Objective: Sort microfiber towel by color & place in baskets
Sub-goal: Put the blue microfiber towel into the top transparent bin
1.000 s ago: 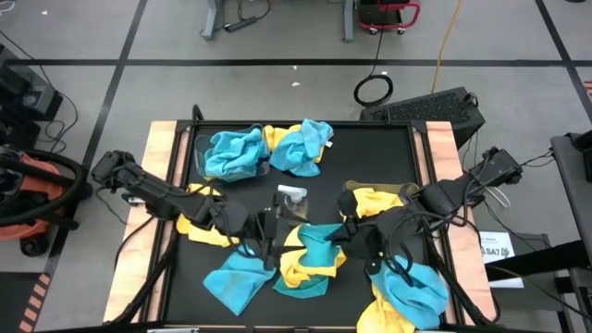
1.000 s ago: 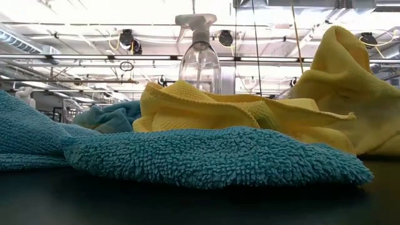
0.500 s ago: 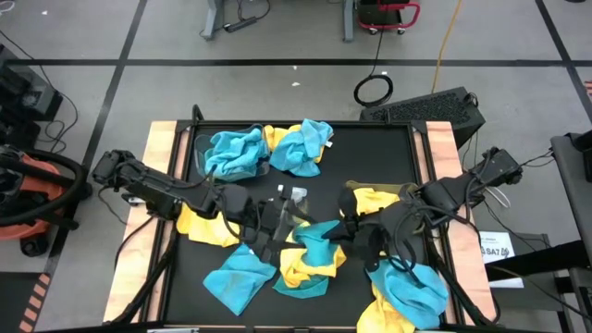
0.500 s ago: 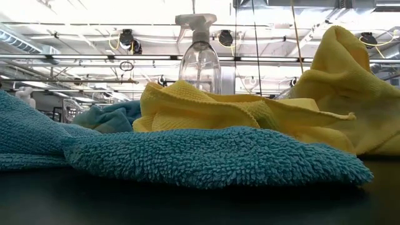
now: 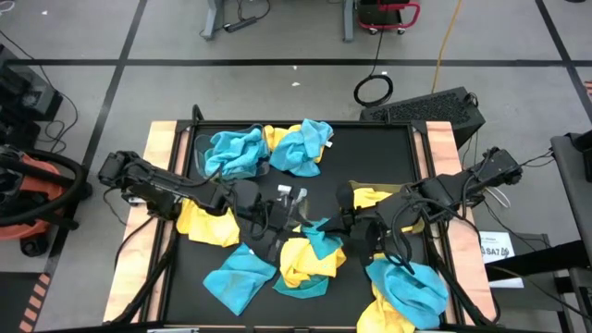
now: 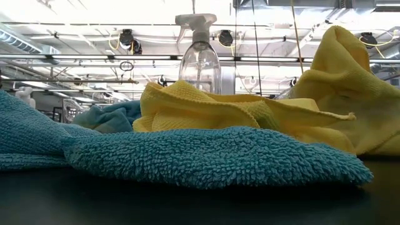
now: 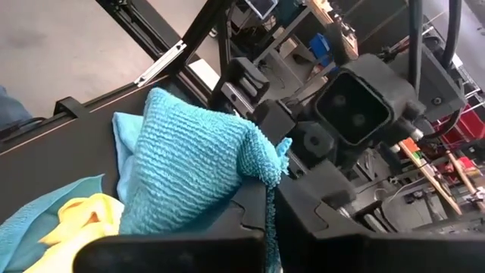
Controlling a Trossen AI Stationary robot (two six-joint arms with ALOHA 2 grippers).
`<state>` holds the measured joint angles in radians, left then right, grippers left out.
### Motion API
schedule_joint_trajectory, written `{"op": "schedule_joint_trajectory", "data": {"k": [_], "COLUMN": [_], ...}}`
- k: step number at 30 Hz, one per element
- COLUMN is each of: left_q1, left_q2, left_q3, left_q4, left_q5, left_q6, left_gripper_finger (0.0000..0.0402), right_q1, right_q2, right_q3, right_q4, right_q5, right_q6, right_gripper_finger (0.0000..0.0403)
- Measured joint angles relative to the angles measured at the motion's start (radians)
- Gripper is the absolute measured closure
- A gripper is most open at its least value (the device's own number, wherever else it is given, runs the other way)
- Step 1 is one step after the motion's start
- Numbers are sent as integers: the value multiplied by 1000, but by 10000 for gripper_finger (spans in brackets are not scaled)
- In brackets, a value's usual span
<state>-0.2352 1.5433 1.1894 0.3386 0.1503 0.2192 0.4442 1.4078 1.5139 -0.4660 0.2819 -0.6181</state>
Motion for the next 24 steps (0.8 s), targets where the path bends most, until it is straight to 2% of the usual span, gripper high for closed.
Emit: {"op": "schedule_joint_trajectory", "data": {"k": [2, 3, 7, 12, 18, 24], "left_q1": [0, 0, -3, -7, -14, -22], "left_q2": [0, -1, -19, -32, -73, -141], "left_q3": [10, 15, 49, 118, 186, 233], "left_q4": [-7, -10, -73, -226, -317, -435], "left_q5": [2, 2, -15, -97, -273, -462], "left_q6": [30, 40, 89, 151, 218, 250], "left_gripper_finger": [376, 385, 386, 389, 389, 389], "right_q1": [0, 0, 1, 3, 8, 16], "right_q2": [0, 0, 0, -3, -30, -92], "right_q3": [0, 0, 1, 2, 0, 0], "right_q4": [0, -2, -24, -34, -83, -140], "right_q5": [3, 7, 84, 170, 299, 393], "right_q6": [14, 21, 45, 79, 122, 199], "right_gripper_finger": [394, 388, 338, 245, 146, 98]}}
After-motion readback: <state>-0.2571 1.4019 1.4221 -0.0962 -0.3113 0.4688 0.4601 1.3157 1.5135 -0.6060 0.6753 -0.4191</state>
